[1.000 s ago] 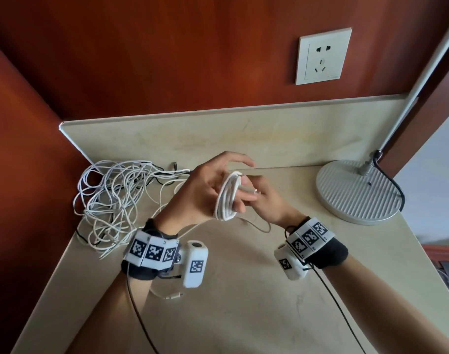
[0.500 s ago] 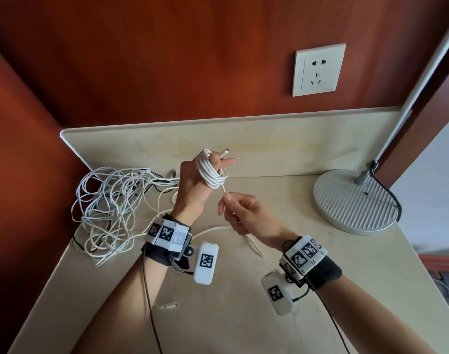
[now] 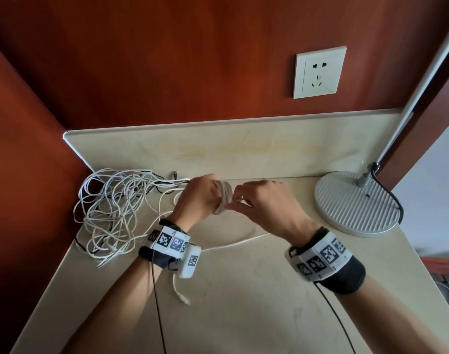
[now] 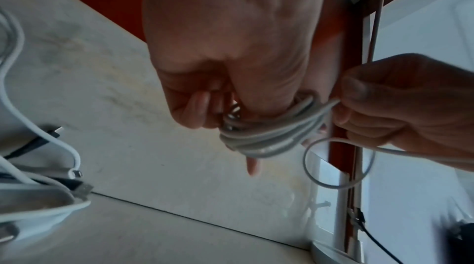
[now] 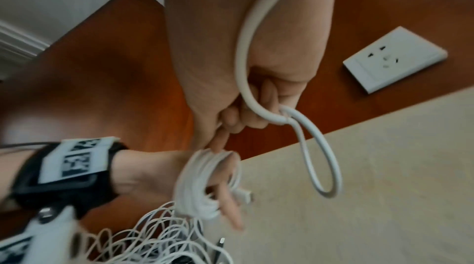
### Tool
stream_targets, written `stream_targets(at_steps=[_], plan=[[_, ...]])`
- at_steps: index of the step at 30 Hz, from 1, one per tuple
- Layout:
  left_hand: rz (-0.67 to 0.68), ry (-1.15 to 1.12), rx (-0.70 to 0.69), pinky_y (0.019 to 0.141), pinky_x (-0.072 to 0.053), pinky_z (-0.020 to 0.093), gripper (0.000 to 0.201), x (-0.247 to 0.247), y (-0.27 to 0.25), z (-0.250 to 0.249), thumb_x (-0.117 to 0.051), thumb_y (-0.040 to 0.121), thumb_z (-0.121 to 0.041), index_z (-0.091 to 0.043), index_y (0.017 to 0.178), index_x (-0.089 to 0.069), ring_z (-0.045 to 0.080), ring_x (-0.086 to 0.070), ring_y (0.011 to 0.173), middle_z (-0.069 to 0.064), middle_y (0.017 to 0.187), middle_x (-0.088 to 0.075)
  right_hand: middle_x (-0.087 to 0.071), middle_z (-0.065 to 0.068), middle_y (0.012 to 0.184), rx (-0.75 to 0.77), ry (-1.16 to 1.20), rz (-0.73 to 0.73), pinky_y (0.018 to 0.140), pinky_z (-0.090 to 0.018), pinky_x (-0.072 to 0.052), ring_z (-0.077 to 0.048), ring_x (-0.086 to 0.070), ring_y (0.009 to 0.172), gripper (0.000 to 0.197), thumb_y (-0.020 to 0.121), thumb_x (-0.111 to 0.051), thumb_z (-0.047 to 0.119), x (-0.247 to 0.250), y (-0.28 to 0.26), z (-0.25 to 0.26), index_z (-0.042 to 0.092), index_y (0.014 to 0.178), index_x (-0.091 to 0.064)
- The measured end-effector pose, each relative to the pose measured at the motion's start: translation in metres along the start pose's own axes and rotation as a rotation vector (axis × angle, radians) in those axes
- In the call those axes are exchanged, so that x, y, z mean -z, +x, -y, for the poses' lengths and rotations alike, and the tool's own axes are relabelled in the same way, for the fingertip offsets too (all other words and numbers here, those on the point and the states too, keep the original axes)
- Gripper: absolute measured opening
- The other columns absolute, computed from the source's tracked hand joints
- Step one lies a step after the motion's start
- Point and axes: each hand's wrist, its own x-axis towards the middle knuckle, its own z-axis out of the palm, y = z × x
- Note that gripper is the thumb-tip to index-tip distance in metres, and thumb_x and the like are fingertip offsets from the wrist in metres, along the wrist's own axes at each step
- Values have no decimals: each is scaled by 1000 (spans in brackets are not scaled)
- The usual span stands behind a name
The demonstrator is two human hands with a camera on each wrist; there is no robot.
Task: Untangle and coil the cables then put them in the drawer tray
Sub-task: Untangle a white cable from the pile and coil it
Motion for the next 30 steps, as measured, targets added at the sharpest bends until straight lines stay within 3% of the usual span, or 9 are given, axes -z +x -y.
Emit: stream_targets(at_steps=[4,7,11,15,18,20,22,27,30], plan=[[228,-65,-34,60,-57,43,31,-6,-12,-1,-82,68,-40,-14,67,-65,24,-70,65,-1,64,-68,-46,15,62,66,56,83,52,-28,-35,-14,-40,54,51,75,-72,70,14,7,-13,21,78,-60],[373,-334,-24,70,-65,45,28,-6,-20,-11,-87,70,0,13,77,-63,23,-69,70,14,74,-69,-41,8,59,83,274,131,48,-29,-30,-11,-31,53,52,69,-86,63,18,12,-15,20,73,-57],[481,-340,-41,71,-58,40,22,12,-32,-32,-91,70,-12,-5,85,-77,20,-76,76,3,73,-76,-60,-11,69,-27,688,229,56,-47,-40,-32,-48,60,40,76,-90,47,12,14,-20,14,82,-68],[389,-409,-172,71,-55,53,57,26,-38,-36,-90,66,-39,3,100,-71,42,-73,80,25,82,-72,-59,-13,75,-96,885,160,59,-40,-43,-22,-54,65,59,88,-71,61,-3,12,-21,3,87,-57],[380,-499,-217,77,-59,40,38,34,-39,-42,-91,69,-32,-8,93,-75,25,-77,88,22,84,-76,-59,-11,74,-121,1041,112,64,-30,-44,-17,-55,68,50,96,-65,49,-12,10,-17,1,90,-51],[334,-556,-267,76,-56,27,53,37,-41,-44,-86,67,-62,-15,89,-77,12,-76,87,13,93,-75,-62,4,74,-124,1103,66,66,-19,-45,-8,-56,66,31,100,-60,32,-15,9,-15,4,94,-51],[256,-605,-308,77,-54,24,78,34,-42,-46,-75,67,-75,0,88,-79,8,-73,87,1,93,-73,-60,10,74,-136,1123,12,64,-16,-43,-4,-53,65,20,101,-55,23,-15,9,-12,5,95,-49],[112,-636,-327,76,-54,35,78,30,-31,-48,-75,82,-62,15,96,-70,13,-73,85,17,89,-77,-58,4,64,-194,1080,-25,61,-24,-42,-8,-51,60,17,113,-37,13,-16,9,-7,-1,104,-41],[24,-624,-210,71,-52,21,62,31,-25,-49,-63,97,-49,11,96,-76,2,-69,79,12,92,-78,-49,6,67,-264,982,-25,56,-29,-32,-15,-35,58,27,114,-38,21,-29,7,-18,1,97,-46]])
